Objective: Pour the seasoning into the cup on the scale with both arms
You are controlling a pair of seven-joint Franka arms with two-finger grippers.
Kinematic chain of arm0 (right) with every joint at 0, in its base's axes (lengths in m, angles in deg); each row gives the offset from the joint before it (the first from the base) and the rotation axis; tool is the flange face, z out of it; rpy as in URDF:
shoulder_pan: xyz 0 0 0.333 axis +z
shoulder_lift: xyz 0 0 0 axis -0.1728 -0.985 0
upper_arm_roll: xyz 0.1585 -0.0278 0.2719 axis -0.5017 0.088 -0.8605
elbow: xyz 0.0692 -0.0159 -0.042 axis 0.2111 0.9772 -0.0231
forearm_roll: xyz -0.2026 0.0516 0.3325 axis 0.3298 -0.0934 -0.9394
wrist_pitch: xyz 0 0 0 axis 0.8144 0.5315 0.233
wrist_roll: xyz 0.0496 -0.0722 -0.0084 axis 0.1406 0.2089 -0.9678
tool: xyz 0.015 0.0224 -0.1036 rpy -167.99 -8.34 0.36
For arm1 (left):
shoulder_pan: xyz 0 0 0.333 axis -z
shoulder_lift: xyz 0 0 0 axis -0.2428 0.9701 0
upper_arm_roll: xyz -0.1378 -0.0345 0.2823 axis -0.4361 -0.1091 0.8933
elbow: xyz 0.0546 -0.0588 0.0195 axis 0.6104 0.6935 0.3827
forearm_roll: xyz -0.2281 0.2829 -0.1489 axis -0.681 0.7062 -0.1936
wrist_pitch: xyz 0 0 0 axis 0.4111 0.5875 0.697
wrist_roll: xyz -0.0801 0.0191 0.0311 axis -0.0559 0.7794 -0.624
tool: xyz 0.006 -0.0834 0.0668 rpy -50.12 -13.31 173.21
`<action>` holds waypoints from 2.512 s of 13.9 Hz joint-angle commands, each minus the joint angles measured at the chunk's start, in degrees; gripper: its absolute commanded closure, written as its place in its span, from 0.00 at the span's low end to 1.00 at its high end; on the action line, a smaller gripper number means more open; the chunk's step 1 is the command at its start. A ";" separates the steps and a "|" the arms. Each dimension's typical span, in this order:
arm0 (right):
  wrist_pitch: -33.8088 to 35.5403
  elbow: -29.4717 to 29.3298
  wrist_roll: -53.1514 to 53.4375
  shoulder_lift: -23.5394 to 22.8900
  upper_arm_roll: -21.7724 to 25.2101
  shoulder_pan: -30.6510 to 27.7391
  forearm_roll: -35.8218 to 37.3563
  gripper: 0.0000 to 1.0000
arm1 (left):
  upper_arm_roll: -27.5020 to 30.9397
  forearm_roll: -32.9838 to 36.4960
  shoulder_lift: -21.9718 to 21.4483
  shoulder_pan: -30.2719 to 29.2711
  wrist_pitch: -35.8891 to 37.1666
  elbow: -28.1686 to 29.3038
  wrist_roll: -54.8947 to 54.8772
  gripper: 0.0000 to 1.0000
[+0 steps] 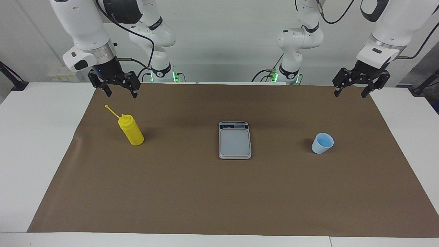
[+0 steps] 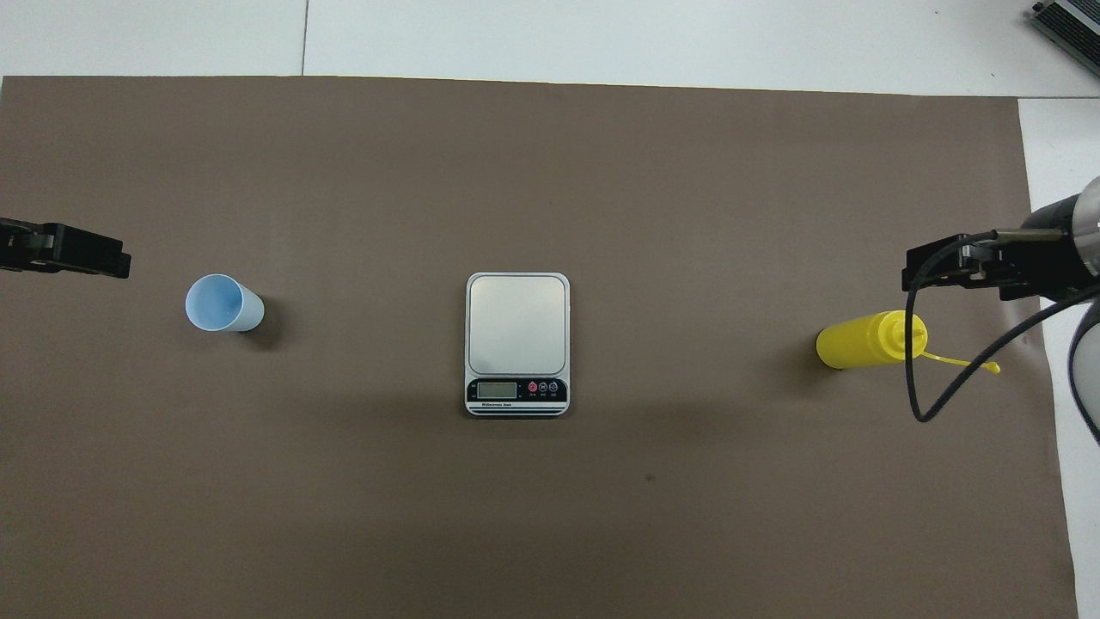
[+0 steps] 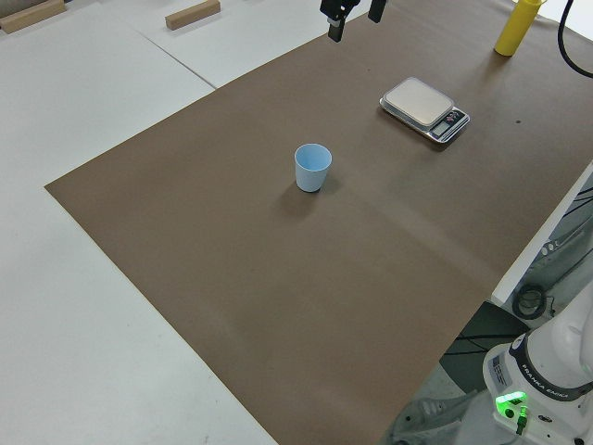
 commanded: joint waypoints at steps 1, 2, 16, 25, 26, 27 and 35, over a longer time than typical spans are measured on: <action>0.59 0.47 -0.83 0.72 -0.29 -0.57 -0.17 0.00 | 0.31 -0.14 -1.04 0.56 -0.91 1.21 0.95 0.00; 0.59 0.47 -0.83 0.72 -0.20 -0.57 -0.17 0.00 | 0.39 -0.22 -1.12 0.56 -0.73 1.21 0.95 0.00; 0.59 0.47 -0.83 0.72 -0.29 -0.57 -0.17 0.00 | 0.57 -0.22 -2.18 -0.41 -1.60 4.37 1.12 0.00; 0.59 0.47 -0.83 0.72 -0.29 -0.57 -0.17 0.00 | 0.92 -0.22 -1.92 -5.15 -16.80 21.86 2.35 0.00; 0.59 0.47 -0.83 0.72 -0.29 -0.57 -0.17 0.00 | 0.92 -0.22 -1.22 -5.24 -19.25 23.87 4.01 0.00; 0.59 0.47 -0.83 0.72 -0.29 -0.57 -0.17 0.00 | 0.92 -0.22 -0.69 -5.68 -23.10 26.06 4.89 0.00; 0.59 0.47 -0.83 0.72 -0.29 -0.57 -0.17 0.00 | 0.83 -1.10 5.64 -6.99 -36.41 31.18 6.75 0.00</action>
